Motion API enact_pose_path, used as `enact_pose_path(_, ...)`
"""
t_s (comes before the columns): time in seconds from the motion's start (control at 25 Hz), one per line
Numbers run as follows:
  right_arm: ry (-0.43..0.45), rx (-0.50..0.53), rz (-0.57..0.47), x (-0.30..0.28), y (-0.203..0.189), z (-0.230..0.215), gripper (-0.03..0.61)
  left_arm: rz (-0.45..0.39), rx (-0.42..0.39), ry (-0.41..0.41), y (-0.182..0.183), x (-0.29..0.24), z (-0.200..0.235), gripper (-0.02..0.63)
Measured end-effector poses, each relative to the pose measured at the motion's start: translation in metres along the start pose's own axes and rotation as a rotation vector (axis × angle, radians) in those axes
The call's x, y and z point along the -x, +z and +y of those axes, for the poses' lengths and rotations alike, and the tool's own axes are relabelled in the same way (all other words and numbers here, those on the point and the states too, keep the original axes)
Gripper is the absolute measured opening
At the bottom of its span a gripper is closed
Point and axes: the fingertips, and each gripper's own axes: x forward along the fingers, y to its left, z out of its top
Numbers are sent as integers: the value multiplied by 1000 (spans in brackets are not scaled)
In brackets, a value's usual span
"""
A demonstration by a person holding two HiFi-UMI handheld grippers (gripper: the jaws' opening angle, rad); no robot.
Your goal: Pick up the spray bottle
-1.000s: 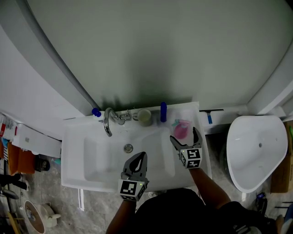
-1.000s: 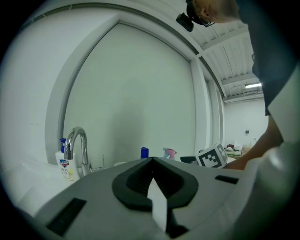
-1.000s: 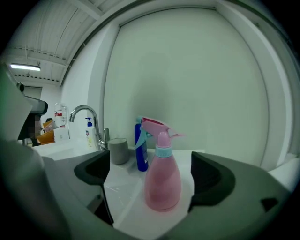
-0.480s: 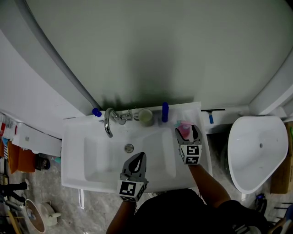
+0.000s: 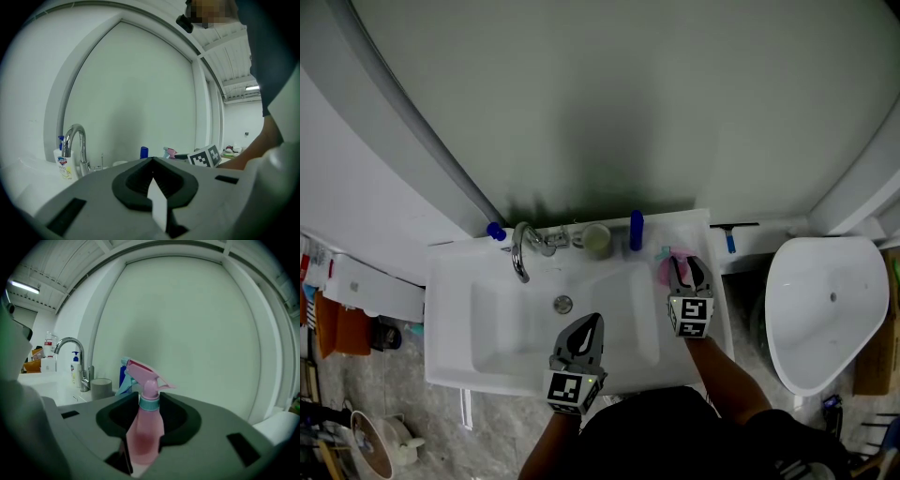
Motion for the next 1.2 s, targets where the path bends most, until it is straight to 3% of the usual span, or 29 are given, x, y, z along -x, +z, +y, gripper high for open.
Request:
enact_pose_path(0.68,63,23,-45,18,18,6,132,-7,-15,2,2,16,-9,-4)
enact_pose_path(1.2,184,36,-151,81,69,31,130,-23,-17,1,2,30,-23,-3)
